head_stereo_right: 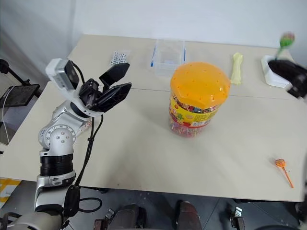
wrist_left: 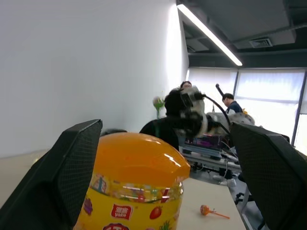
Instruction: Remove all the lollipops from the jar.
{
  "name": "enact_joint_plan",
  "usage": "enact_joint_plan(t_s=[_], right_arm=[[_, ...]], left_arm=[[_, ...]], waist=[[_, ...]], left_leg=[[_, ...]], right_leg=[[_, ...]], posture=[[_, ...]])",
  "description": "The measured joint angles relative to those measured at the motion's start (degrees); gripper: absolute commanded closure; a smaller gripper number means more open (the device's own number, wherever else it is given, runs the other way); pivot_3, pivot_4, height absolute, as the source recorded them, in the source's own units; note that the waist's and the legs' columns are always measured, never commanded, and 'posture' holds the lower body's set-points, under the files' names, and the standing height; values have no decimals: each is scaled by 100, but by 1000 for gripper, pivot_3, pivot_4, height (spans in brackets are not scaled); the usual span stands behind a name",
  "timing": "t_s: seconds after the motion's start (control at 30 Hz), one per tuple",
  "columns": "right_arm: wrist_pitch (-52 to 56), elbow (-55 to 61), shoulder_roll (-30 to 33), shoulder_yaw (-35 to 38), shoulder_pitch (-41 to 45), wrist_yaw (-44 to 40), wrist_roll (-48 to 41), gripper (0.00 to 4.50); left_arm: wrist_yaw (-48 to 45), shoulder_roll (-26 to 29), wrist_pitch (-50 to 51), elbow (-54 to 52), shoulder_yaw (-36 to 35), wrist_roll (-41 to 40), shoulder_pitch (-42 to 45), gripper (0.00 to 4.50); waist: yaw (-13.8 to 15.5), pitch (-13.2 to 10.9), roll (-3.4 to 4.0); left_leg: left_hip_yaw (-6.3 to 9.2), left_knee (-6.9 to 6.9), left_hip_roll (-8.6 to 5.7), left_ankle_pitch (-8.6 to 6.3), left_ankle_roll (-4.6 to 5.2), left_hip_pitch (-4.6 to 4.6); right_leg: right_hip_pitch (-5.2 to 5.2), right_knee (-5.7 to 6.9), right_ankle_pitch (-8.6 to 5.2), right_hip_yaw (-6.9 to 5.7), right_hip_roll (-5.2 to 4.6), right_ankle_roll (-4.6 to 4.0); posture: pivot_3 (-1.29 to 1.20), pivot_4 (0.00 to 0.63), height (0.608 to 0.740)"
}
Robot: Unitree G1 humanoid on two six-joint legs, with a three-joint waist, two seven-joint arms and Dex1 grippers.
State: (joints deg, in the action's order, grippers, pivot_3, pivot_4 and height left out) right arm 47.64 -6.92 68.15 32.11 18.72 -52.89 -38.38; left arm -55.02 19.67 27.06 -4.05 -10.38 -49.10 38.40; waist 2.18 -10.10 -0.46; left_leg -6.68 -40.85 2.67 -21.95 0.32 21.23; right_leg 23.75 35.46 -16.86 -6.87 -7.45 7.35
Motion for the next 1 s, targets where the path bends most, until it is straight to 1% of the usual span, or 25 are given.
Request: enact_joint_plan(t_s=[0.03,0.07,0.17,0.3,0.4,0.5,0.63,0.7,0.77,0.8,0.87,0.9,1.0], right_arm=[[139,91,160,-24,-625,-98,237,4417],[258,236,190,-11,-1140,-150,393,4417],[547,660,112,-52,-2008,-68,662,4417],[485,1114,-19,-174,-2441,225,1028,4417],[372,1187,-307,-481,-2652,483,1307,4417],[363,1189,-583,-665,-2655,699,1420,3786],[333,1313,-625,-474,-2711,625,1406,2478],[77,1346,-629,-164,-2817,450,1384,1693],[-602,1392,-850,388,-2943,-9,1271,1064],[-976,1479,-1039,653,-3028,-320,1142,659],[-1851,1846,-1755,1159,-3076,-972,628,40],[-2204,2005,-2131,1339,-3074,-1232,320,40],[-2218,2325,-2391,1332,-3148,-1503,-338,40]], left_arm=[[-207,157,-99,-38,166,158,-48,0],[-446,329,-286,-47,385,430,-92,0],[-1087,626,-709,-30,1008,1076,-224,0],[-1604,859,-1148,143,1403,1591,-263,0],[-1878,1013,-1553,514,1603,2048,-260,0],[-1923,964,-1625,695,1599,2086,-226,0],[-2018,970,-1650,731,1587,2109,-143,0],[-2004,981,-1592,739,1532,2103,-142,0],[-1943,1081,-1434,761,1407,2058,-172,0],[-1903,1125,-1409,807,1325,2059,-204,0],[-1802,1354,-1487,1058,1170,2179,-410,0],[-1735,1481,-1559,1266,1097,2294,-568,0],[-1572,1729,-1785,1505,997,2575,-976,0]], waist=[[-16,3,-13],[-29,4,-14],[-130,6,24],[-190,6,26],[-179,6,26],[-106,6,27],[-53,6,27],[-58,6,27],[-66,5,26],[-67,5,26],[-79,5,26],[-98,5,26],[-110,4,27]], left_leg=[[-2,6,2,0,-1,-10],[-10,6,2,0,-1,-7],[-45,-2,0,4,7,-12],[-37,-7,5,6,3,-20],[-35,-5,4,6,4,-12],[-31,-8,2,5,4,-3],[-26,-10,1,5,5,-2],[-26,-9,1,5,5,-3],[-23,-8,2,5,5,-6],[-22,-2,2,5,5,-10],[-16,7,8,4,1,-26],[-20,12,8,4,1,-29],[-25,-1,7,4,2,-24]], right_leg=[[-6,-4,0,-3,3,0],[-7,-15,0,-2,3,0],[-7,-36,1,25,3,-2],[-10,-25,1,27,7,-5],[-9,-32,1,22,7,-5],[-6,-35,2,19,6,-3],[-9,-37,2,17,5,-3],[-10,-38,2,17,6,-2],[-11,-37,2,16,9,-2],[-12,-37,2,15,10,-2],[-21,-34,2,10,16,-2],[-21,-35,2,14,16,-2],[-20,-35,2,21,14,-2]], posture=[[0,150,740],[0,150,740],[0,150,740],[0,150,740],[0,150,740],[0,150,740],[0,150,740],[0,150,740],[0,150,740],[0,150,740],[0,150,740],[0,150,740],[0,150,740]])
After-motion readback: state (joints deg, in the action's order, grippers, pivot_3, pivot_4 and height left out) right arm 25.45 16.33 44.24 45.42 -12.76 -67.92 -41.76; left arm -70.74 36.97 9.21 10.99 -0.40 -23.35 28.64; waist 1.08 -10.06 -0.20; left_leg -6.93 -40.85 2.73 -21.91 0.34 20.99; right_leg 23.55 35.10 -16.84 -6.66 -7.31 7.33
